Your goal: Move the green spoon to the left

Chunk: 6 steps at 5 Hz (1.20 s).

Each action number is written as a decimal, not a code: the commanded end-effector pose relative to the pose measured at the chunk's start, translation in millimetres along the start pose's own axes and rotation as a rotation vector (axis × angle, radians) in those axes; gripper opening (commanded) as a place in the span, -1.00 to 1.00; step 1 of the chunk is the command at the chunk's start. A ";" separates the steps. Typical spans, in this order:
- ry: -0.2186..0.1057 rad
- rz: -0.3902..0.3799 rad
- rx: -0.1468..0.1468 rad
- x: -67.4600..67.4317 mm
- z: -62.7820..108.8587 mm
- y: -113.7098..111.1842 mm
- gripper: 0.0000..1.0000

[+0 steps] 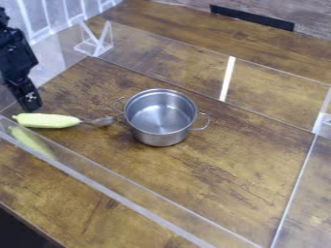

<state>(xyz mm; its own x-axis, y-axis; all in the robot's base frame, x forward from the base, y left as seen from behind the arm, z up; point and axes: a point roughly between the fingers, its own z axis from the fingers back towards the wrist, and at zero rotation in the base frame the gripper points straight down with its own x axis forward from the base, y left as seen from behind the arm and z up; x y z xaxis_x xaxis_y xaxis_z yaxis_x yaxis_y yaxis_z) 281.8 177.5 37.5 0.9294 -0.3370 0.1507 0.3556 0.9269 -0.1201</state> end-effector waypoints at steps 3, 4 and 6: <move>0.008 -0.072 0.044 20.8 18.8 -0.2 1.00; 0.012 -0.101 0.027 27.0 10.3 0.8 1.00; -0.018 -0.074 0.087 62.1 41.1 -1.0 1.00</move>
<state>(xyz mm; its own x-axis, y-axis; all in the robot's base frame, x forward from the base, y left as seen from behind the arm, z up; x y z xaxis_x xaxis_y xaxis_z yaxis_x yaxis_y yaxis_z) 327.7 162.2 58.7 0.9137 -0.3863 0.1262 0.3987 0.9123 -0.0936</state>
